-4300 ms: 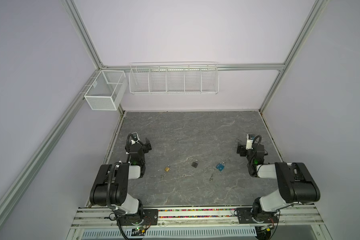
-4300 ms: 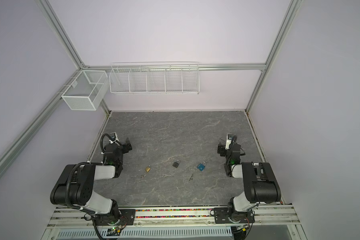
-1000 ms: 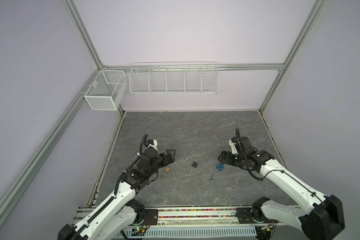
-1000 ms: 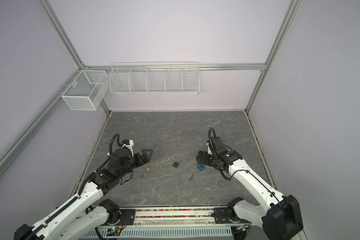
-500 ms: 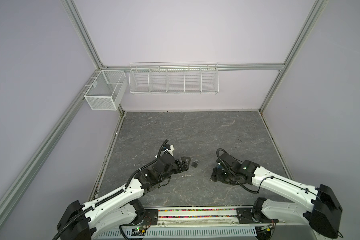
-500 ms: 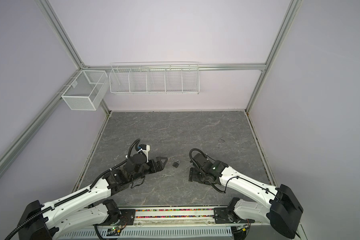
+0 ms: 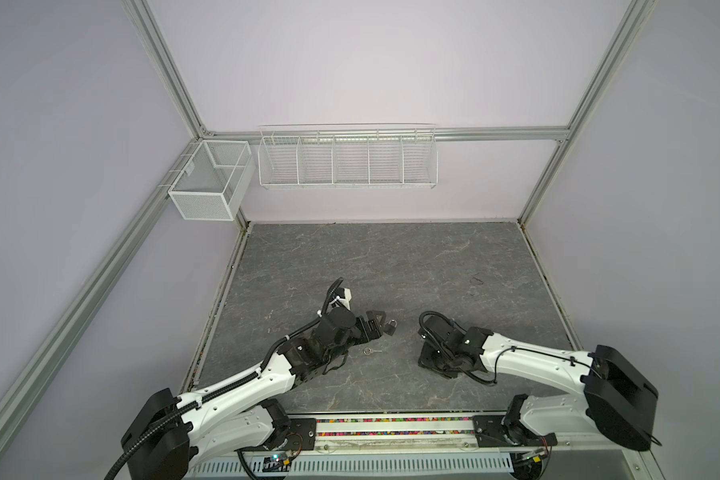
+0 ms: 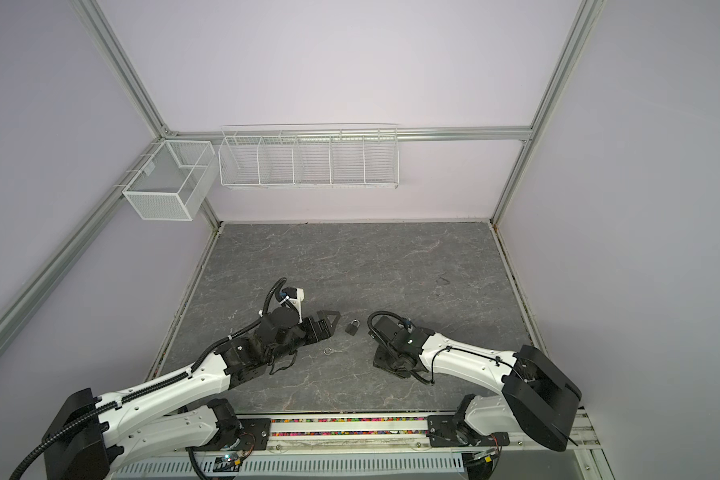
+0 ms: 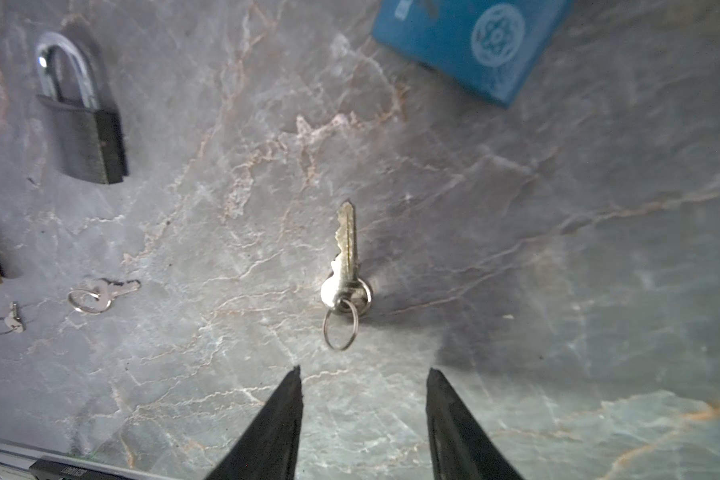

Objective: Unlock with the key
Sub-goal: 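Close the right gripper on the silver key's ring end and lift it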

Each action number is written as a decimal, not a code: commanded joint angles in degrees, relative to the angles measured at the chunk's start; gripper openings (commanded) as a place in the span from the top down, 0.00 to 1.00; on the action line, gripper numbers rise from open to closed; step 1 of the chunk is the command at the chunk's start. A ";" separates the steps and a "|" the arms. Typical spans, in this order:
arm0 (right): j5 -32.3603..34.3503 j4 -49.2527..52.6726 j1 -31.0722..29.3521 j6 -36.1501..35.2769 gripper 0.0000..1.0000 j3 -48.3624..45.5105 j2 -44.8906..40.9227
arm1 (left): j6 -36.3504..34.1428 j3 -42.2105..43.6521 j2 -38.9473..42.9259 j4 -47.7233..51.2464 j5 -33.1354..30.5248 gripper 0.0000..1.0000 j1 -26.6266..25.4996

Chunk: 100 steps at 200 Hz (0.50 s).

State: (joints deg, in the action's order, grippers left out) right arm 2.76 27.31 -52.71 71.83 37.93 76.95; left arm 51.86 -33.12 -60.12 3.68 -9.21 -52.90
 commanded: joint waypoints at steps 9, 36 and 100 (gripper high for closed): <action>-1.94 -3.00 -0.25 4.19 0.57 0.30 2.57 | 1.29 -0.35 -1.39 -2.40 -0.98 0.01 -0.36; -1.59 -3.88 -0.12 4.80 0.63 0.38 3.95 | 1.95 -0.95 -2.90 -3.60 -0.51 0.00 -0.43; -0.11 -2.90 1.10 4.03 0.72 1.44 5.68 | 2.40 -0.98 -3.67 -3.69 -0.22 0.01 -0.62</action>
State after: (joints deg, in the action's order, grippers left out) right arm 1.65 23.44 -52.45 73.73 38.96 81.60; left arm 53.34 -33.12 -63.68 0.73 -9.13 -53.25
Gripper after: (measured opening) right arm 0.298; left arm 0.995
